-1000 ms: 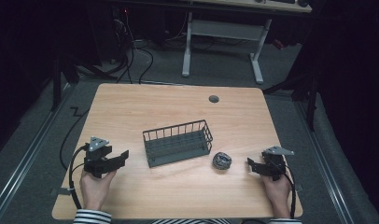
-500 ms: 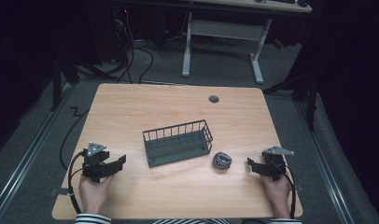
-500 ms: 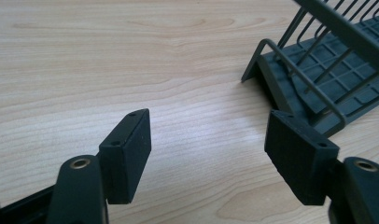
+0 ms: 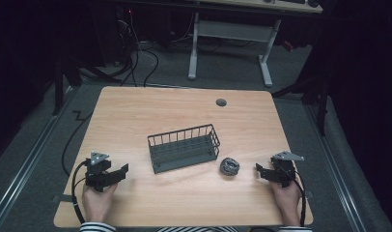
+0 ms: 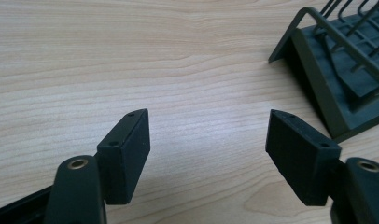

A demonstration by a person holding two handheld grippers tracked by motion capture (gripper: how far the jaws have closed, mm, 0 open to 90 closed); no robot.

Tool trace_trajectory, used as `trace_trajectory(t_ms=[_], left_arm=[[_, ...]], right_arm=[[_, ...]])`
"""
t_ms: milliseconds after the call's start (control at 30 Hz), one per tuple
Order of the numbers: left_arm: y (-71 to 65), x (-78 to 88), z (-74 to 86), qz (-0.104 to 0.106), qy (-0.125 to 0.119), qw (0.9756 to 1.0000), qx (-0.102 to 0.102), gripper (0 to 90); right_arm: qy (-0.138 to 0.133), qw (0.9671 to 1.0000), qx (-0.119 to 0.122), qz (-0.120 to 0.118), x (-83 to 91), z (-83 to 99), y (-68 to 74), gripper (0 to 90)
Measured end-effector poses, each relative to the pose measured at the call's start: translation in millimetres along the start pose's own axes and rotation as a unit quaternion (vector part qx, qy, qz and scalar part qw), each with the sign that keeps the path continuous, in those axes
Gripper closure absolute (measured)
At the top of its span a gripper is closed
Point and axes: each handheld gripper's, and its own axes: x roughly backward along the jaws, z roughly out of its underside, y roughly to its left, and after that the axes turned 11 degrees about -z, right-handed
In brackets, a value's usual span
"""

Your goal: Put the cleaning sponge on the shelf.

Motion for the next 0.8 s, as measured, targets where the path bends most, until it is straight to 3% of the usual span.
trace_trajectory(t_ms=[200, 400, 800], left_arm=[[-0.1, -7.1, 3.4, -0.012, -0.007, 0.9999, -0.002, 30.8], [0.6, -14.6, 4.6, -0.025, -0.015, 0.9995, 0.01, 30.9], [0.6, -28.0, 6.4, -0.058, -0.009, 0.9982, -0.007, 31.2]], right_arm=[[0.0, 1.0, 0.001, 0.0, 0.0, 0.0, 0.0, 27.8], [0.0, 1.0, 0.001, 0.0, 0.0, 0.0, 0.1, 27.8], [0.0, 1.0, 0.001, 0.0, 0.1, 0.0, 0.1, 27.8]])
